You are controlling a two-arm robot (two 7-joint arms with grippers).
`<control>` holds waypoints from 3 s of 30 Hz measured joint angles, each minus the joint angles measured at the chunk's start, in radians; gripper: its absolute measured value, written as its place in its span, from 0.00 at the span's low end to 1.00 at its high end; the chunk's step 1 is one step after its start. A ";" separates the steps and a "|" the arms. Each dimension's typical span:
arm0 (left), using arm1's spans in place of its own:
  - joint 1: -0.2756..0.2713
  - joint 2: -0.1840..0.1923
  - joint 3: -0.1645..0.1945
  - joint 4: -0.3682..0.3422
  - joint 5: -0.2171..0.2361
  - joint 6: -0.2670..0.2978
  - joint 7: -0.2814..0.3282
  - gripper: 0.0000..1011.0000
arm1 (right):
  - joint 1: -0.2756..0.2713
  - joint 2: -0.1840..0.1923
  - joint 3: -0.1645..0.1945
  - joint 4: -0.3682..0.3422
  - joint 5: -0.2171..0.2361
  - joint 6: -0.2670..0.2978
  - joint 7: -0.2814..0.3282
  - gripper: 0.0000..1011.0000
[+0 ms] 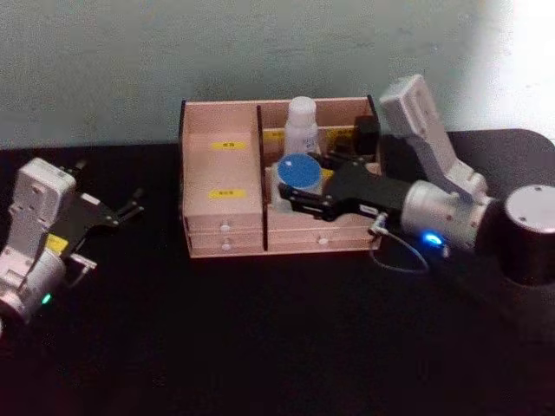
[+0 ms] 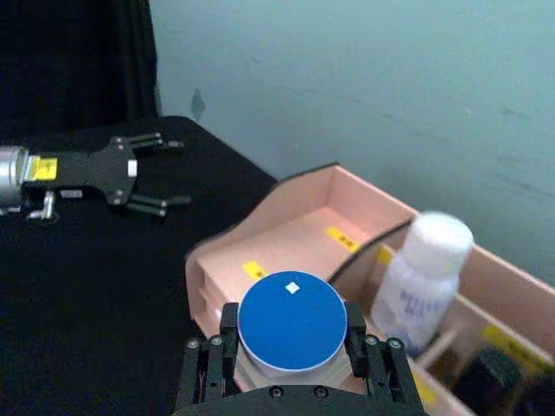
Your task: Pick up the facial cleanser and watermelon frost from the table and place them into the tiered storage box.
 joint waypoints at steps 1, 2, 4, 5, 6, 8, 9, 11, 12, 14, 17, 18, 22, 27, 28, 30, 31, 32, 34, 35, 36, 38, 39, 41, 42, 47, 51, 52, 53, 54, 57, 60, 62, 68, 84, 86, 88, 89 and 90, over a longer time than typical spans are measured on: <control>0.000 0.000 0.000 0.000 0.000 0.000 0.000 0.99 | 0.010 -0.007 -0.005 0.009 -0.002 0.001 0.001 0.71; 0.000 0.000 0.000 0.000 0.000 0.000 0.000 0.99 | 0.020 -0.014 -0.009 0.018 -0.006 0.001 0.002 0.71; 0.000 0.000 0.000 0.000 0.000 0.000 0.000 0.99 | 0.047 -0.033 -0.019 0.042 -0.014 0.002 0.004 0.71; 0.000 0.000 0.000 0.000 0.000 0.000 0.000 0.99 | 0.067 -0.047 -0.027 0.060 -0.018 0.002 0.005 0.71; 0.000 0.000 0.000 0.000 0.000 0.000 0.000 0.99 | 0.077 -0.054 -0.031 0.070 -0.020 0.003 0.005 0.71; 0.000 0.000 0.000 0.000 0.000 0.000 0.000 0.99 | 0.094 -0.068 -0.037 0.087 -0.024 0.003 0.007 0.71; 0.000 0.000 0.000 0.000 0.000 0.000 0.000 0.99 | 0.104 -0.076 -0.041 0.098 -0.027 0.003 0.007 0.71; 0.000 0.000 0.000 0.000 0.000 0.000 0.000 0.99 | 0.130 -0.098 -0.049 0.128 -0.032 0.003 0.008 0.71; 0.000 0.000 0.000 0.000 0.000 0.000 0.000 0.99 | 0.138 -0.105 -0.051 0.139 -0.034 0.002 0.008 0.71; 0.000 0.000 0.000 0.000 0.000 0.000 0.000 0.99 | 0.160 -0.124 -0.058 0.169 -0.041 0.001 0.008 0.71; 0.000 0.000 0.000 0.000 0.000 0.000 0.000 0.99 | 0.189 -0.152 -0.066 0.216 -0.049 -0.007 0.009 0.71; 0.000 0.000 0.000 0.000 0.000 0.000 0.000 0.99 | 0.204 -0.166 -0.069 0.242 -0.052 -0.012 0.011 0.71; 0.000 0.000 0.000 0.000 0.000 0.000 0.000 0.99 | 0.233 -0.195 -0.074 0.292 -0.057 -0.023 0.014 0.71; 0.000 0.000 0.000 0.000 0.000 0.000 0.000 0.99 | 0.285 -0.250 -0.082 0.394 -0.069 -0.053 0.021 0.71; 0.000 0.000 0.000 0.000 0.000 0.000 0.000 0.99 | 0.292 -0.258 -0.083 0.407 -0.070 -0.059 0.022 0.71; 0.000 0.000 0.000 0.000 0.000 0.000 0.000 0.99 | 0.305 -0.272 -0.084 0.435 -0.075 -0.070 0.024 0.71; 0.000 0.000 0.000 0.000 0.000 0.000 0.000 0.99 | 0.311 -0.279 -0.084 0.448 -0.076 -0.074 0.024 0.71; 0.000 0.000 0.000 0.000 0.000 0.000 0.000 0.99 | 0.321 -0.292 -0.085 0.471 -0.080 -0.080 0.024 0.71; 0.000 0.000 0.000 0.000 0.000 0.000 0.000 0.99 | 0.333 -0.305 -0.085 0.495 -0.083 -0.085 0.024 0.71; 0.000 0.000 0.000 0.000 0.000 0.000 0.000 0.99 | 0.339 -0.311 -0.084 0.509 -0.085 -0.086 0.023 0.71; 0.000 0.000 0.000 0.000 0.000 0.000 0.000 0.99 | 0.348 -0.323 -0.083 0.532 -0.088 -0.086 0.021 0.71; 0.000 0.000 0.000 0.000 0.000 0.000 0.000 0.99 | 0.365 -0.341 -0.078 0.572 -0.090 -0.083 0.017 0.71; 0.000 0.000 0.000 0.000 0.000 0.000 0.000 0.99 | 0.369 -0.346 -0.076 0.584 -0.091 -0.082 0.016 0.71; 0.000 0.000 0.000 0.000 0.000 0.000 0.000 0.99 | 0.377 -0.355 -0.073 0.604 -0.092 -0.079 0.015 0.71; 0.000 0.000 0.000 0.000 0.000 0.000 0.000 0.99 | 0.382 -0.362 -0.069 0.620 -0.093 -0.077 0.016 0.71; 0.000 0.000 0.000 0.000 0.000 0.000 0.000 0.99 | 0.399 -0.382 -0.057 0.668 -0.094 -0.066 0.024 0.71; 0.000 0.000 0.000 0.000 0.000 0.000 0.000 0.99 | 0.409 -0.392 -0.051 0.694 -0.093 -0.057 0.034 0.71; 0.000 0.000 0.000 0.000 0.000 0.000 0.000 0.99 | 0.411 -0.394 -0.051 0.698 -0.093 -0.055 0.036 0.71; 0.000 0.000 0.000 0.000 0.000 0.000 0.000 0.99 | 0.412 -0.395 -0.050 0.701 -0.093 -0.053 0.037 0.71; 0.000 0.000 0.000 0.000 0.000 0.000 0.000 0.99 | 0.414 -0.396 -0.049 0.706 -0.094 -0.049 0.039 0.71; 0.000 0.000 0.000 0.000 0.000 0.000 0.000 0.99 | 0.416 -0.399 -0.049 0.715 -0.099 -0.041 0.042 0.71; 0.000 0.000 0.000 0.000 0.000 0.000 0.000 0.99 | 0.417 -0.402 -0.048 0.720 -0.102 -0.037 0.042 0.71; 0.000 0.000 0.000 0.000 0.000 0.000 0.000 0.99 | 0.418 -0.404 -0.047 0.725 -0.105 -0.034 0.043 0.71; 0.000 0.000 0.000 0.000 0.000 0.000 0.000 0.99 | 0.420 -0.410 -0.045 0.735 -0.112 -0.034 0.047 0.71; 0.000 0.000 0.000 0.000 0.000 0.000 0.000 0.99 | 0.420 -0.410 -0.045 0.735 -0.115 -0.035 0.047 0.74; 0.000 0.000 0.000 0.000 0.000 0.000 0.000 0.99 | 0.421 -0.410 -0.045 0.735 -0.115 -0.036 0.047 0.84; 0.000 0.000 0.000 0.000 0.000 0.000 0.000 0.99 | 0.420 -0.410 -0.045 0.735 -0.115 -0.036 0.047 0.87; 0.000 0.000 0.000 0.000 0.000 0.000 0.000 0.99 | 0.420 -0.409 -0.045 0.735 -0.115 -0.036 0.047 0.90; 0.000 0.000 0.000 0.000 0.000 0.000 0.000 0.99 | 0.420 -0.409 -0.045 0.735 -0.115 -0.036 0.047 0.91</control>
